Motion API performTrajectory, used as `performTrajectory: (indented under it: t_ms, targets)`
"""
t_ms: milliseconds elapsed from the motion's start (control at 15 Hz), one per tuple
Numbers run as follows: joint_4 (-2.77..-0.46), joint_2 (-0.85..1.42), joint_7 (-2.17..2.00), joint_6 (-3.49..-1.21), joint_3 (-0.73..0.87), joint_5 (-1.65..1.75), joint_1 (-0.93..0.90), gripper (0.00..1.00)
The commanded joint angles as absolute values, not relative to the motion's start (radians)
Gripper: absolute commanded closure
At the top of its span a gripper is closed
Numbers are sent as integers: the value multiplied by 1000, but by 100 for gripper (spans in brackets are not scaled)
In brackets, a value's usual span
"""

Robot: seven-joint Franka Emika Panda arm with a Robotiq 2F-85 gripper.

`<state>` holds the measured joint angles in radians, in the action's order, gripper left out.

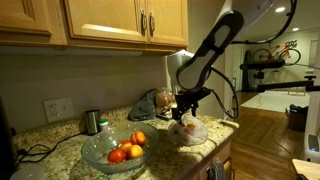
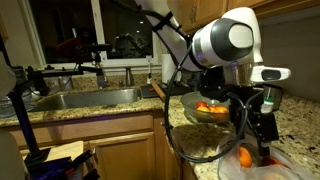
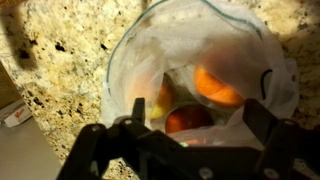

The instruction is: Take one peach from the plastic and put it in the glass bowl

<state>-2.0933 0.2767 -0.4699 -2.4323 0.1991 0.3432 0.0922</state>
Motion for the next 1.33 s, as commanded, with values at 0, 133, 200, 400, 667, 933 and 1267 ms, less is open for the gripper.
performTrajectory:
  t_ms: [0,133,200,400,667,933,1267]
  targets:
    - [-2093,285,-477,-2438,216,344,75,0]
    - [-2084,309,-503,-2443,222,361,68,0]
    - [-2083,320,-513,-2448,224,363,66,0]
    - [-2077,357,-529,-2467,228,361,57,0]
    - [-2073,387,-525,-2507,236,366,38,0]
    - [-2069,402,-515,-2524,242,356,29,0]
    - [-2062,406,-505,-2527,250,347,33,0]
